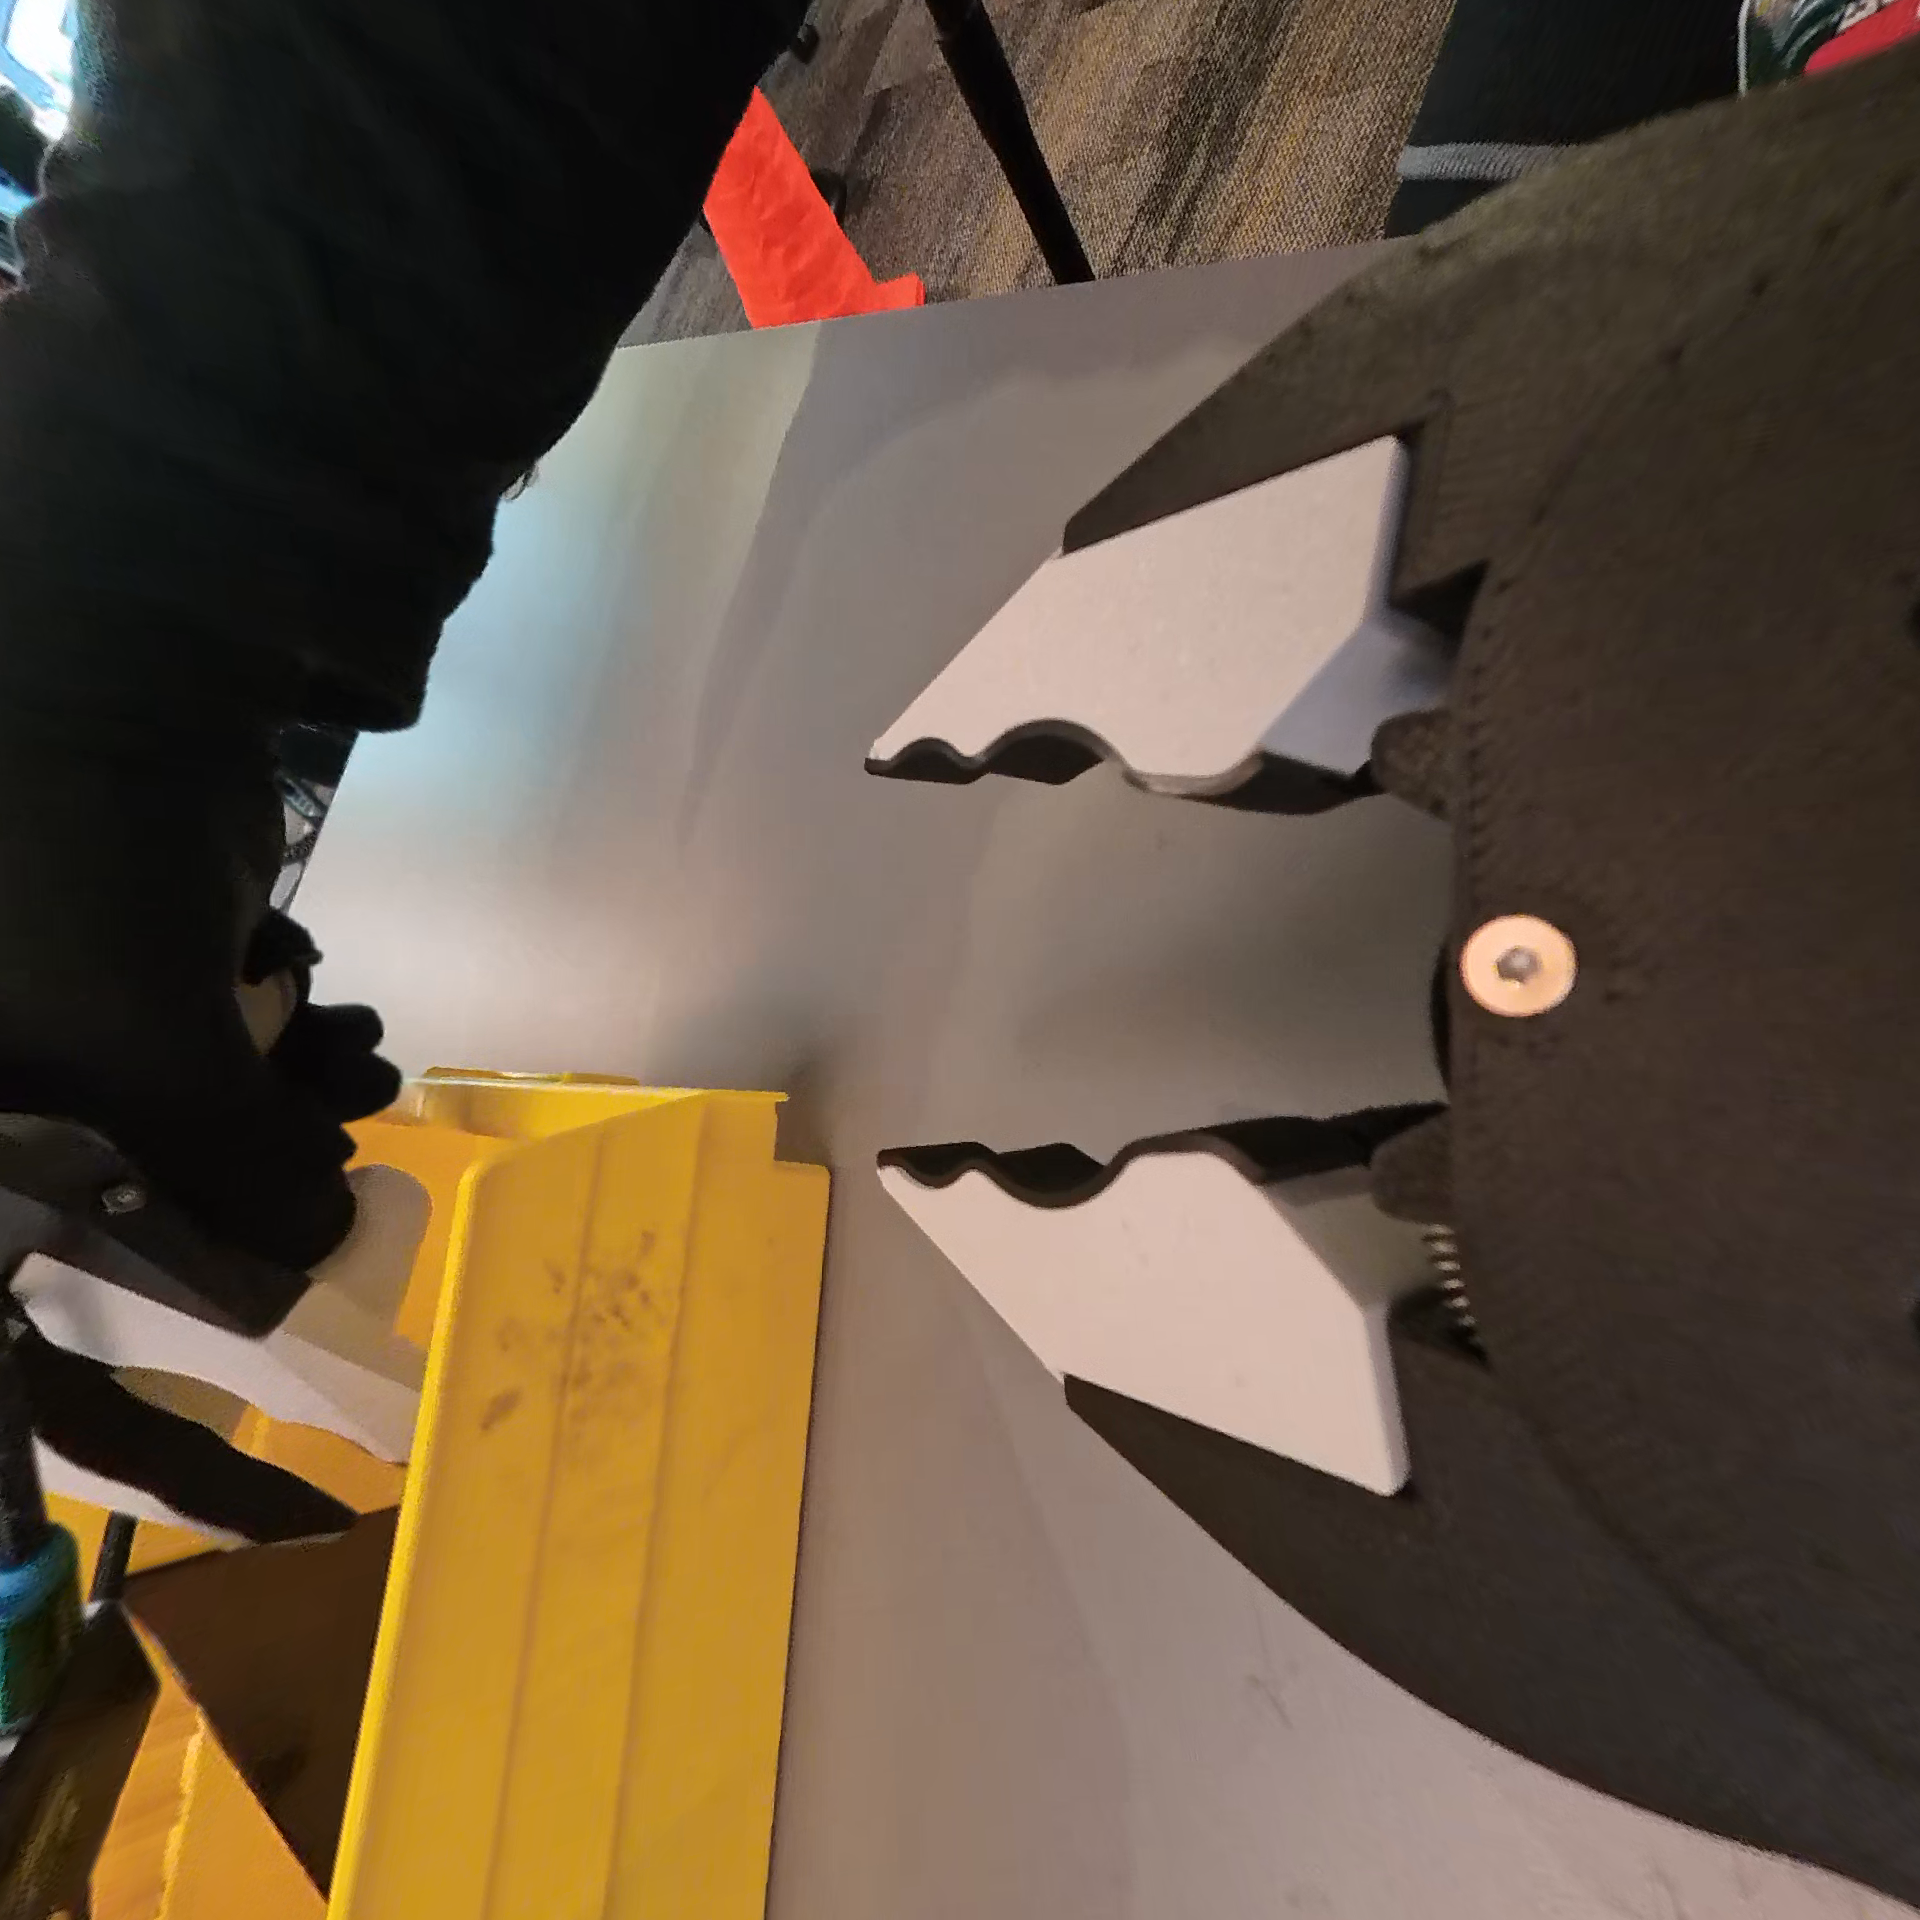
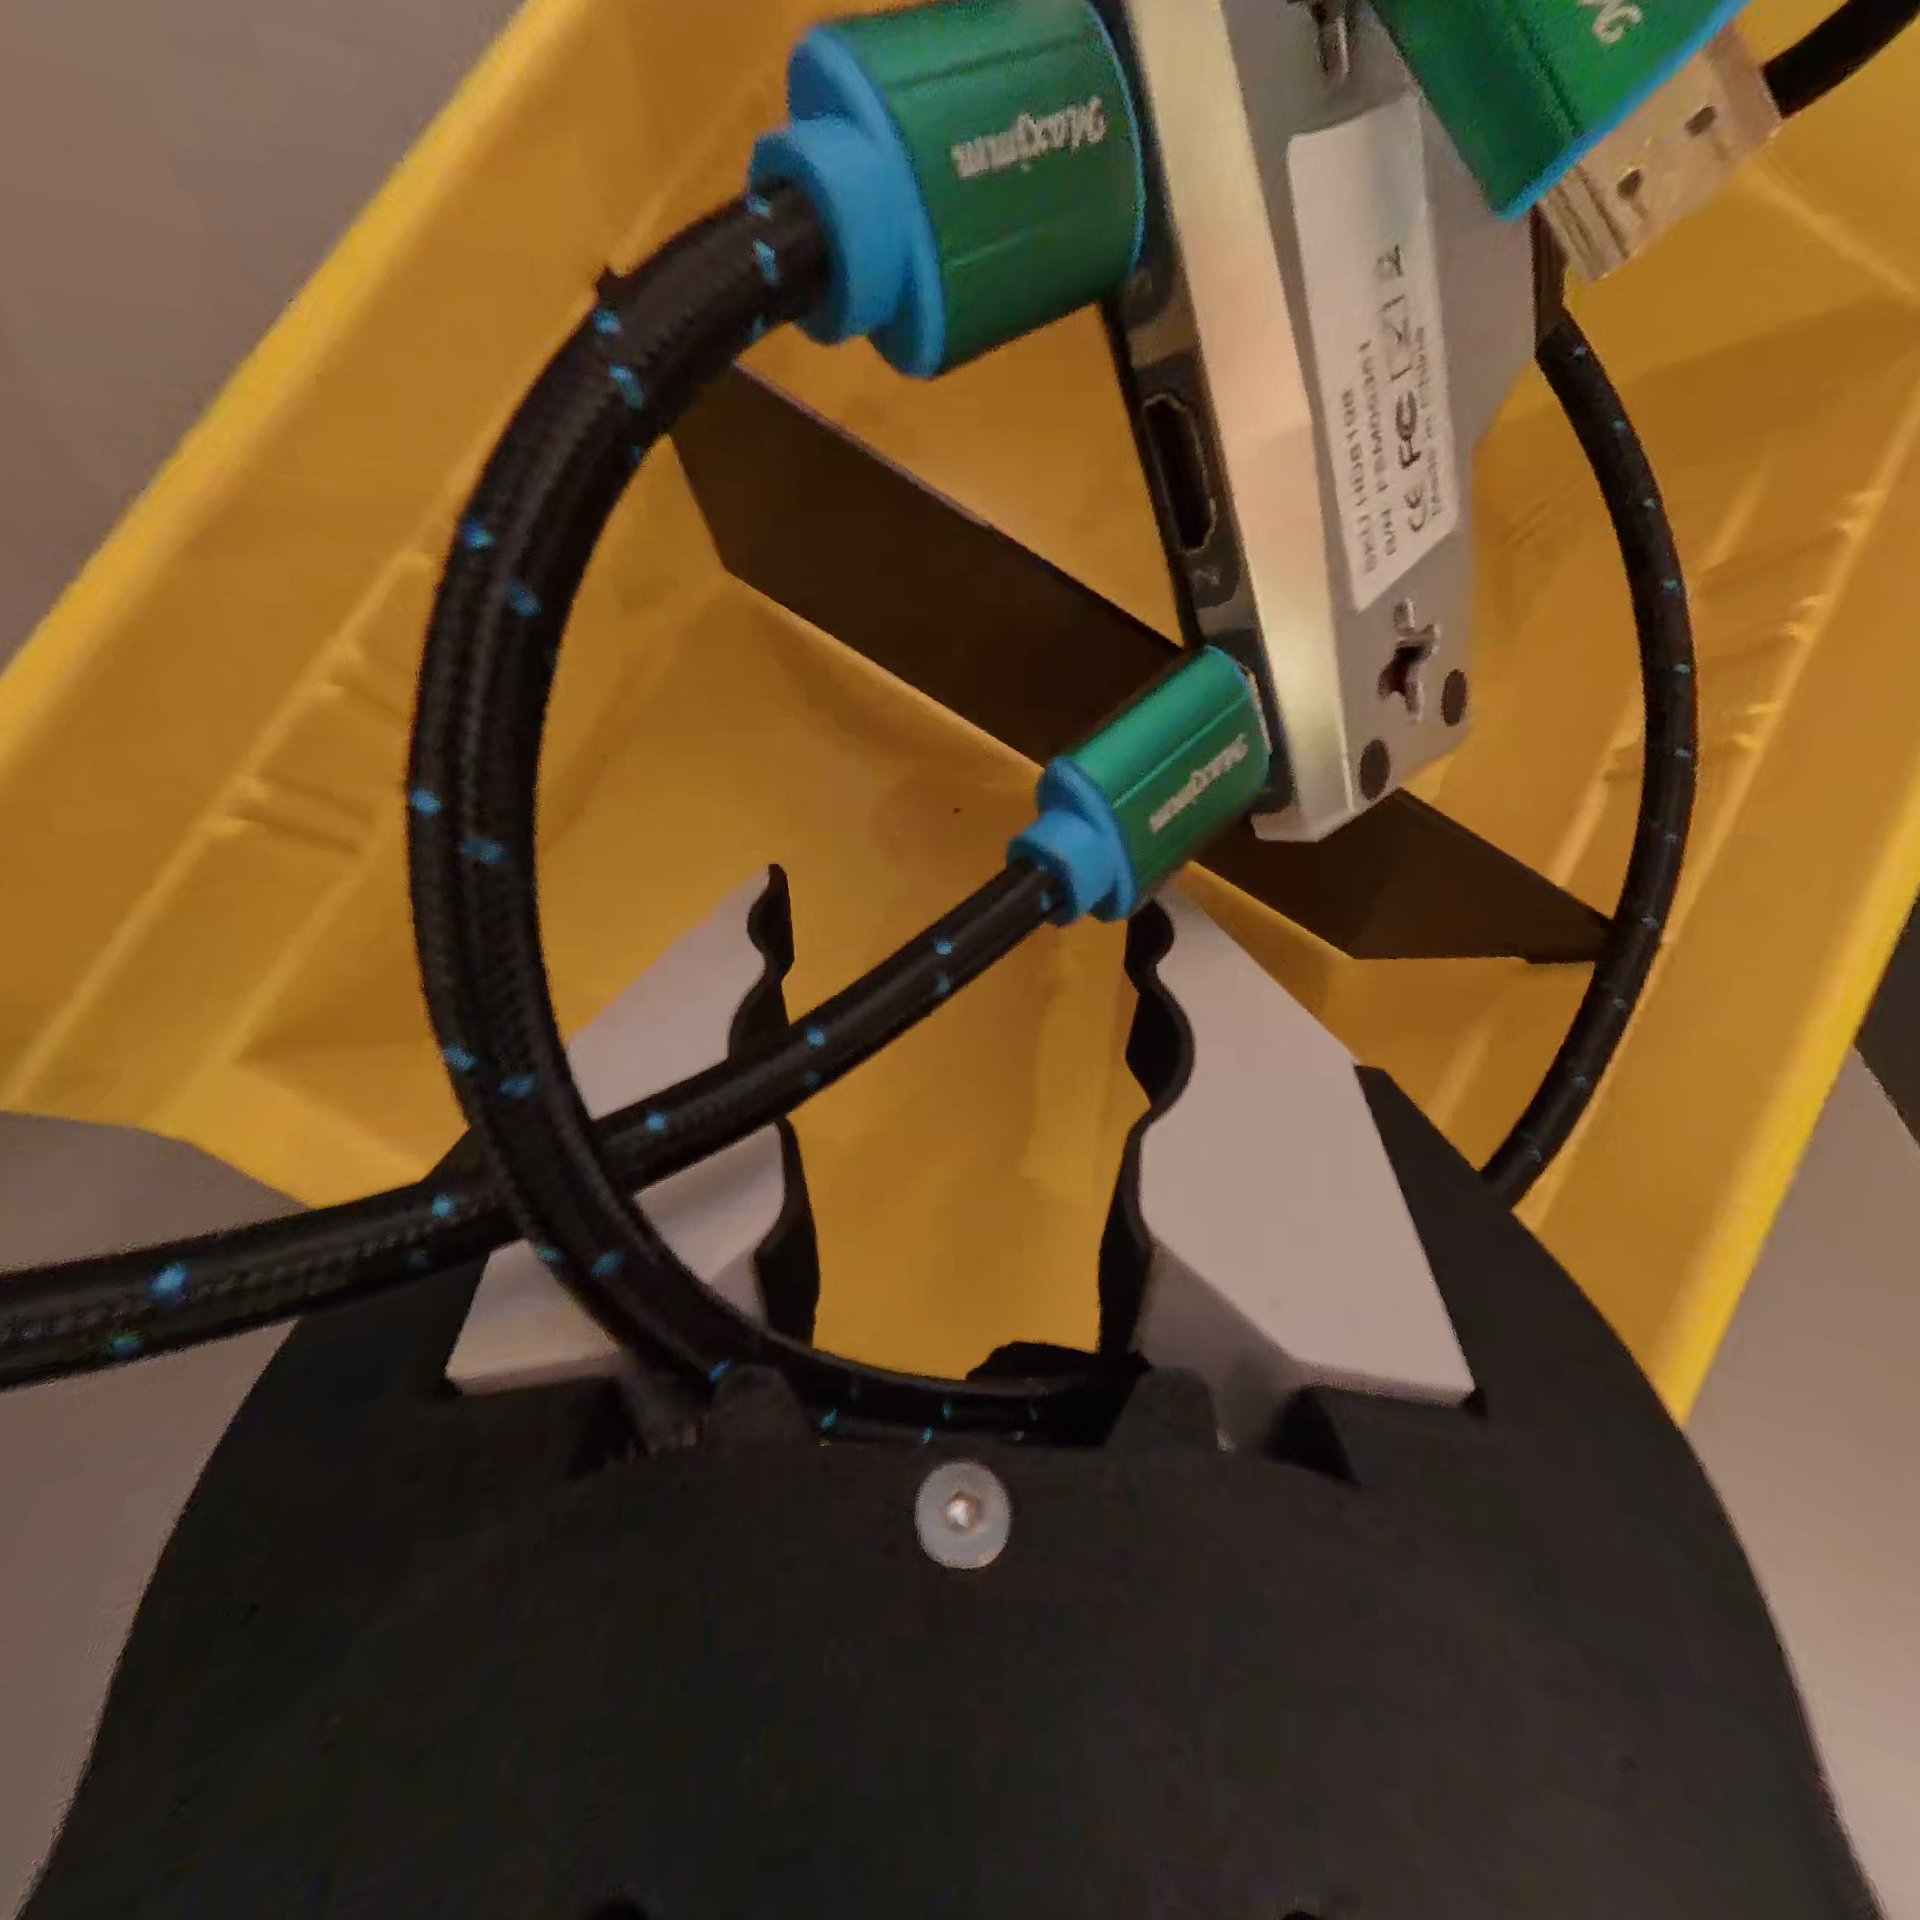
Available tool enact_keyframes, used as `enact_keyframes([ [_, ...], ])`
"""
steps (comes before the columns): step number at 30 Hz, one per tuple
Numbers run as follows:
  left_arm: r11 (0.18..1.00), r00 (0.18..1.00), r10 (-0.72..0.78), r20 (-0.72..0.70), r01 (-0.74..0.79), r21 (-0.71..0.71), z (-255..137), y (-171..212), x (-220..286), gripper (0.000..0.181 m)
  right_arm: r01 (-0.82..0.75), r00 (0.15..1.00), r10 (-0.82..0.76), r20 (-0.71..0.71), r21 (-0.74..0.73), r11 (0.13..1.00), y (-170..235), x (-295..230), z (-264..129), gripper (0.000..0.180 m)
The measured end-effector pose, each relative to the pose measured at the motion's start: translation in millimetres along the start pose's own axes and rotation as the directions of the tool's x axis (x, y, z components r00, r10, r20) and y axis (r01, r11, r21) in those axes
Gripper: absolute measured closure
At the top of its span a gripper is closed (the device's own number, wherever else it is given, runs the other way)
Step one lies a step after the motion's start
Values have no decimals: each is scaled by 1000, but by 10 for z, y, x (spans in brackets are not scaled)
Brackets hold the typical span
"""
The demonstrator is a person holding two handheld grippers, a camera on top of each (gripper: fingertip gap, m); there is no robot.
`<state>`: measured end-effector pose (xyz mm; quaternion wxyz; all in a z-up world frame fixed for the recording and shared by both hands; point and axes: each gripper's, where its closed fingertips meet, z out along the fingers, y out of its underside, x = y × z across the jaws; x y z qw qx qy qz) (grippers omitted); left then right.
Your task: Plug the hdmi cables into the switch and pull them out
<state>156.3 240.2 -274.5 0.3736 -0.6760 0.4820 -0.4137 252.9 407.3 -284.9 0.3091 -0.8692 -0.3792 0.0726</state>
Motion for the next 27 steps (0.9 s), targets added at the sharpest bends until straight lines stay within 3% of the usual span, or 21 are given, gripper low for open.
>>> enact_keyframes([
  [1, 1000, 1000, 0, -1, 0, -2, 3, 3, 2, 113, 0, 1000, 0, -4, -2, 1000, 12, -2, -20, 117],
  [8, 1000, 1000, 4, -5, -4, -3, 5, 3, 10, 114, 128, 967, -67, -245, 245, 961, -399, 271, -504, 103],
  [12, 1000, 1000, 3, -7, -3, -1, 3, 1, 12, 115, 127, 946, -67, -317, 173, 977, -422, 421, -590, 109],
  [13, 1000, 1000, 3, -7, -3, -3, 4, 2, 13, 115, 119, 956, -73, -286, 148, 982, -407, 399, -548, 106],
  [16, 1000, 1000, 4, -8, -4, -2, 3, 2, 14, 115, 96, 995, -99, -25, -121, 988, 22, 95, -323, 88],
  [18, 1000, 1000, 3, -11, -3, 1, 0, -1, 17, 115, 127, 991, -130, -5, -190, 974, 170, 29, -372, 87],
  [22, 1000, 1000, 3, -17, -3, 0, 0, -1, 25, 115, 132, 991, -136, -12, -176, 976, 263, -63, -483, 71],
  [24, 1000, 1000, 4, -19, -4, 2, -1, -2, 27, 115, 128, 989, -137, -49, -149, 981, 274, -49, -531, 73],
  [27, 1000, 1000, 5, -22, -5, 1, 0, -2, 32, 115, 154, 988, -156, 8, -216, 964, 464, -202, -497, 67],
])
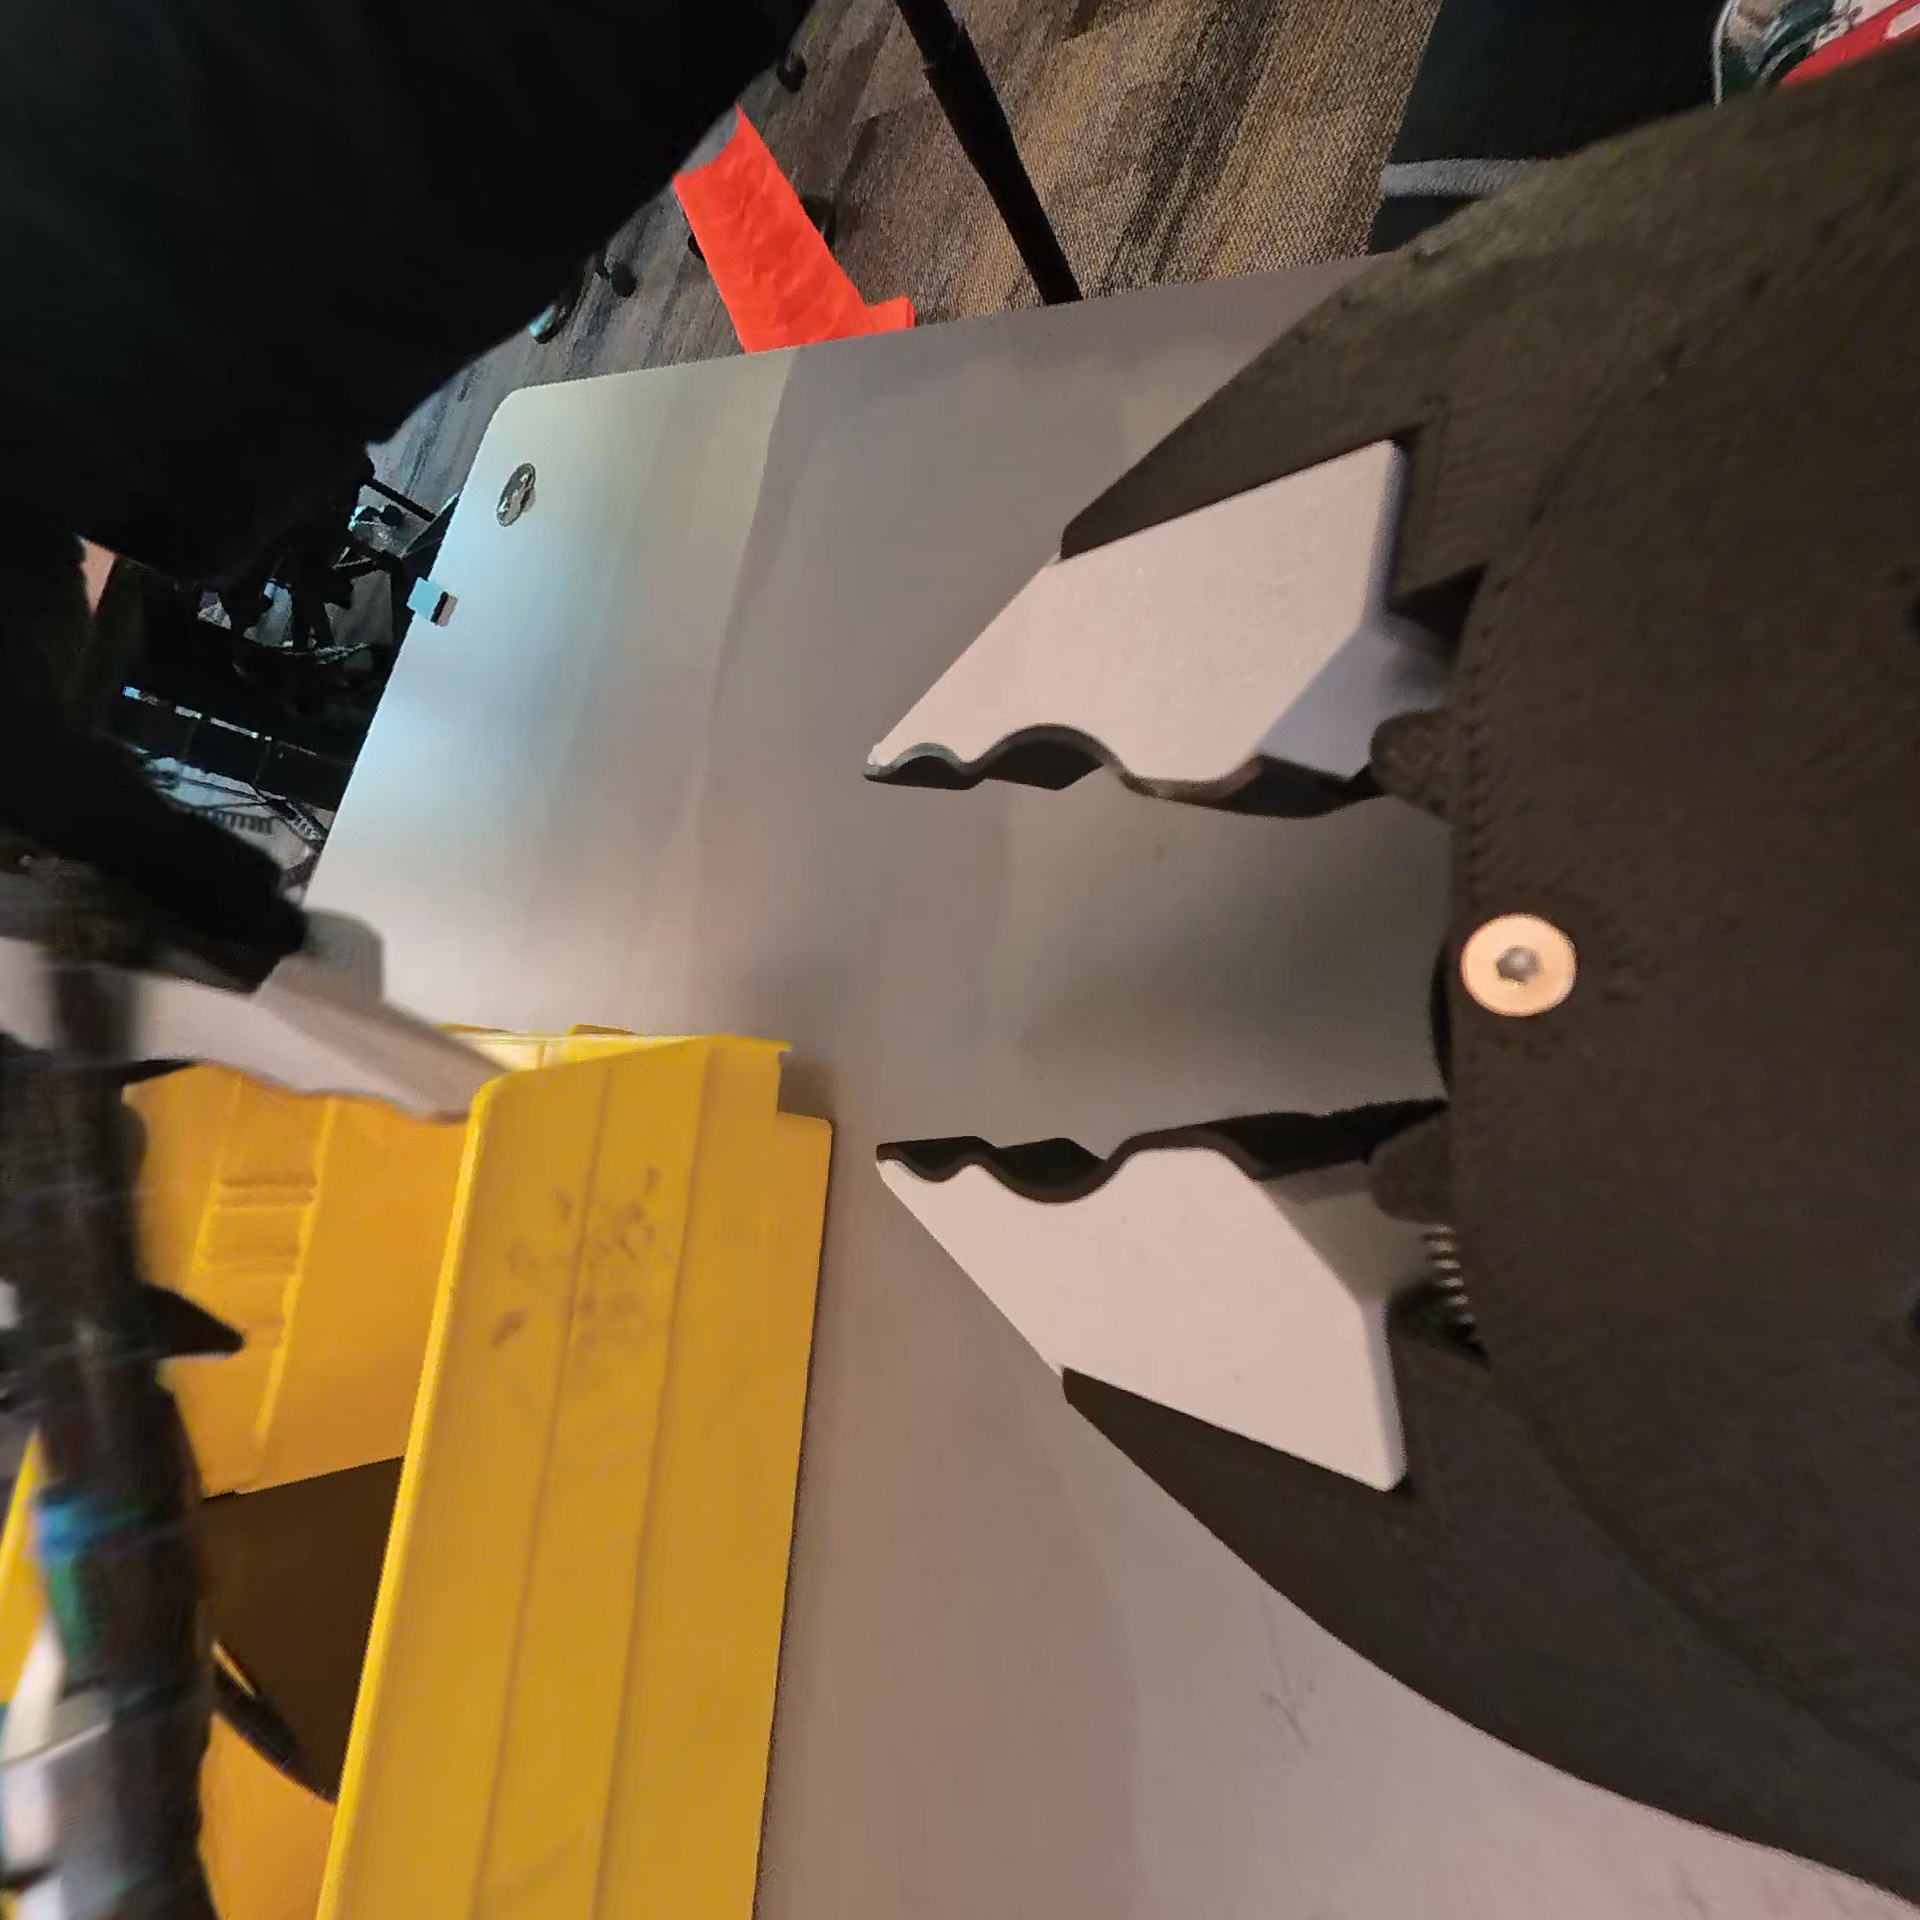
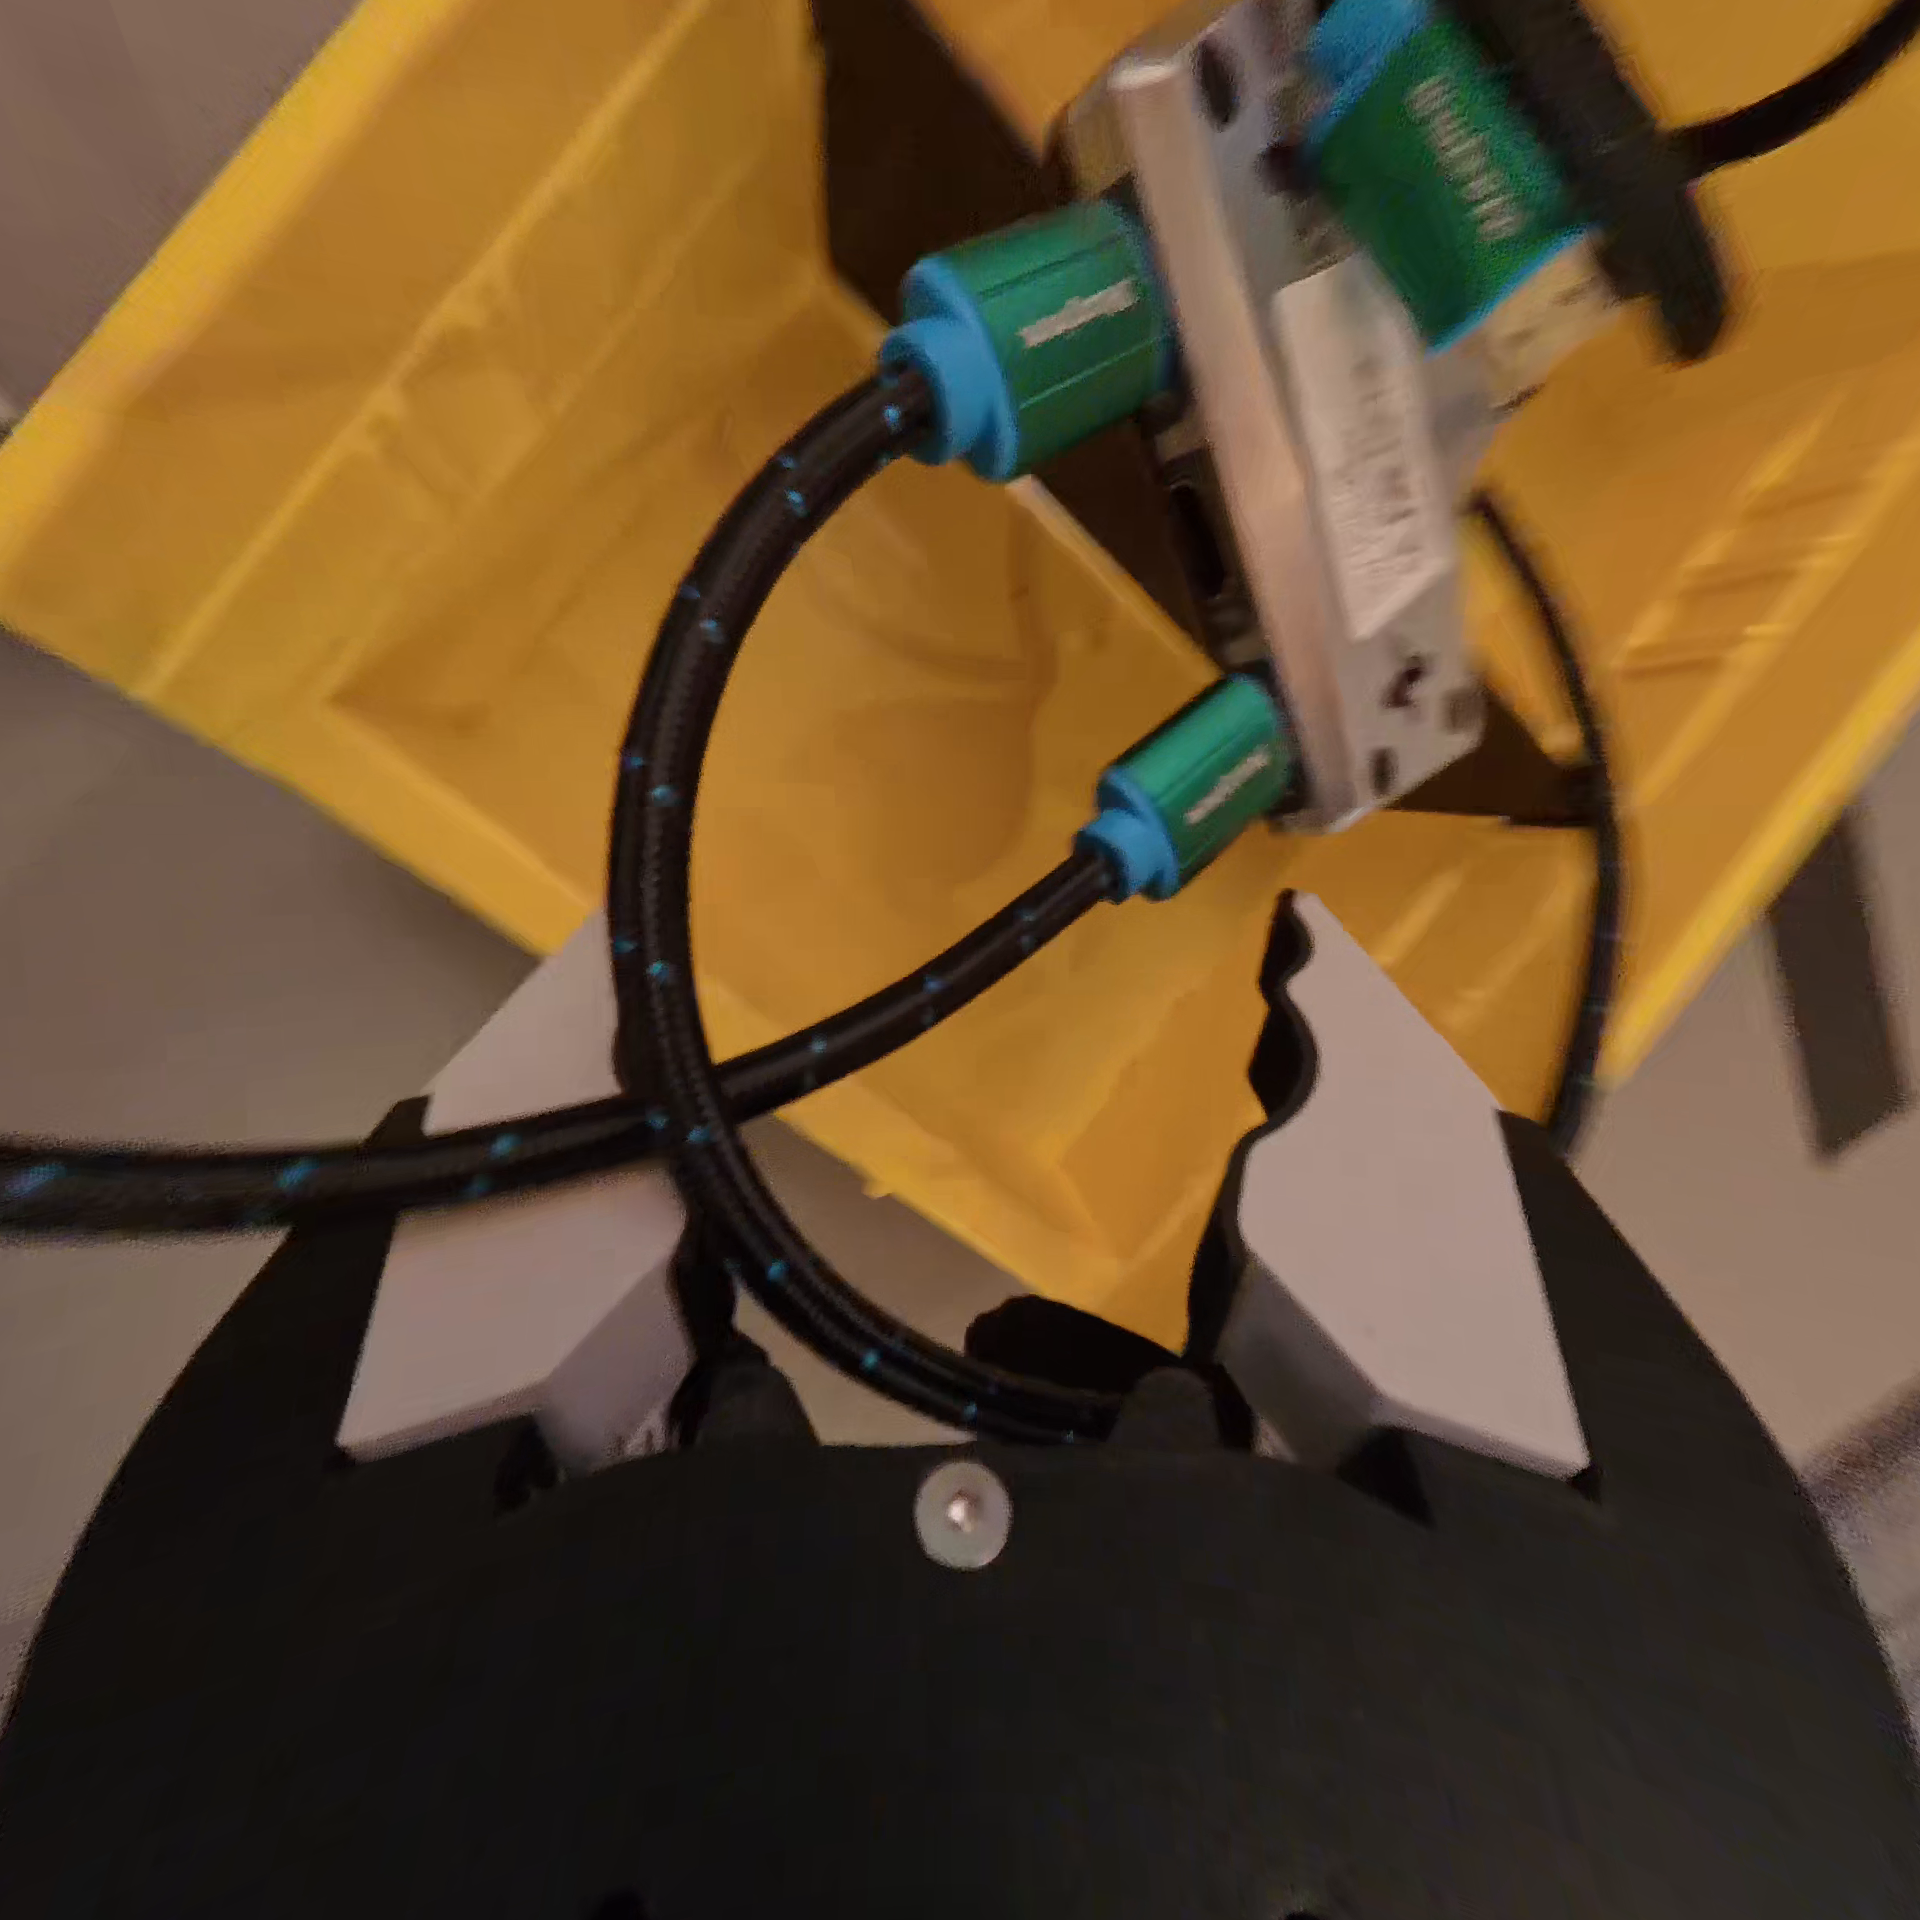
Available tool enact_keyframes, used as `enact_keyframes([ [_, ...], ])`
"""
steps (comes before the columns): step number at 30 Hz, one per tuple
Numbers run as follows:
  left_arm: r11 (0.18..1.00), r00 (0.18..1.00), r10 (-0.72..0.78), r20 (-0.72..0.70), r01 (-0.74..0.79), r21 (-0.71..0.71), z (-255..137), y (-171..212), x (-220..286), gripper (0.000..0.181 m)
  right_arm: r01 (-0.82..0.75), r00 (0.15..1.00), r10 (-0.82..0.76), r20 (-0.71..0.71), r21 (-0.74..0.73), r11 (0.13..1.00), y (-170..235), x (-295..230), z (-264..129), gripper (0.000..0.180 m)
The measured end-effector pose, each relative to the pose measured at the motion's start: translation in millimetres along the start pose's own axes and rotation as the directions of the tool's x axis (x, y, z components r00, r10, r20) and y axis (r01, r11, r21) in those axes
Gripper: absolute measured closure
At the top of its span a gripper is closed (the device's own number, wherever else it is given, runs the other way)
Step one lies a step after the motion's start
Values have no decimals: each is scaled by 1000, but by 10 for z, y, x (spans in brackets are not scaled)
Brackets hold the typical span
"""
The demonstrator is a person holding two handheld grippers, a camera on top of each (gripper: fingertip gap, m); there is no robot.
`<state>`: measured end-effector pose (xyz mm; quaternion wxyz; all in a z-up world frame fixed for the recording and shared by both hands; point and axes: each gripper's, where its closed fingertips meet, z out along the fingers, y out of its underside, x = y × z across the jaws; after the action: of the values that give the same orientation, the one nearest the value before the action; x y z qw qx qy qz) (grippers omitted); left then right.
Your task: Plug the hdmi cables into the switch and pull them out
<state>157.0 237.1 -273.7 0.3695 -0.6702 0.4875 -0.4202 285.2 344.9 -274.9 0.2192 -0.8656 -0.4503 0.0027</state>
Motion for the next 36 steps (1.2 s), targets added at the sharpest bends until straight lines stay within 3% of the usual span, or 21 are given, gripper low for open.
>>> enact_keyframes([
  [3, 1000, 1000, 0, 0, 0, -1, 1, 1, -1, 115, 26, 996, -21, 83, -56, 998, 136, -181, 42, 37],
  [4, 1000, 1000, 0, 0, 0, 0, 1, 0, -1, 115, 53, 996, -48, 69, -70, 996, 169, -184, 20, 36],
  [7, 1000, 1000, 0, 1, 0, -1, 1, 0, -1, 115, 17, 985, -20, 174, 16, 1000, 95, -401, -51, 46],
  [11, 1000, 1000, 1, 0, -1, -2, 3, 3, 1, 115, 62, 977, -57, 207, -18, 998, 340, -595, 63, 53],
  [13, 1000, 1000, 2, -2, -2, -6, 4, 8, 5, 117, 82, 976, -71, 205, -46, 996, 498, -675, 124, 73],
  [15, 1000, 1000, 6, -6, -7, -4, 3, 6, 13, 120, 64, 988, -60, 143, -26, 998, 525, -662, 122, 82],
  [17, 1000, 1000, 7, -9, -7, -5, 2, 6, 19, 123, 53, 992, -48, 117, -34, 998, 586, -685, 55, 119],
  [18, 1000, 1000, 9, -14, -9, -2, 1, 4, 28, 123, 48, 991, -43, 128, -36, 998, 624, -738, 20, 127],
  [24, 999, 997, 19, -79, -16, 35, -57, -32, 140, 122, -23, 991, 34, 126, -84, 996, 997, -974, -167, 127],
  [30, 998, 999, -18, -39, 21, 64, -156, -50, 41, 124, -117, 970, 149, 190, -170, 978, 1415, -1480, -459, 130],
  [33, 995, 999, -44, -33, 46, 84, -225, -58, -2, 124, -85, 971, 131, 198, -225, 971, 1610, -1730, -609, 137],
  [36, 995, 998, -54, -43, 57, 83, -226, -58, -4, 124, -78, 976, 107, 190, -154, 985, 1563, -1860, -753, 147],
])
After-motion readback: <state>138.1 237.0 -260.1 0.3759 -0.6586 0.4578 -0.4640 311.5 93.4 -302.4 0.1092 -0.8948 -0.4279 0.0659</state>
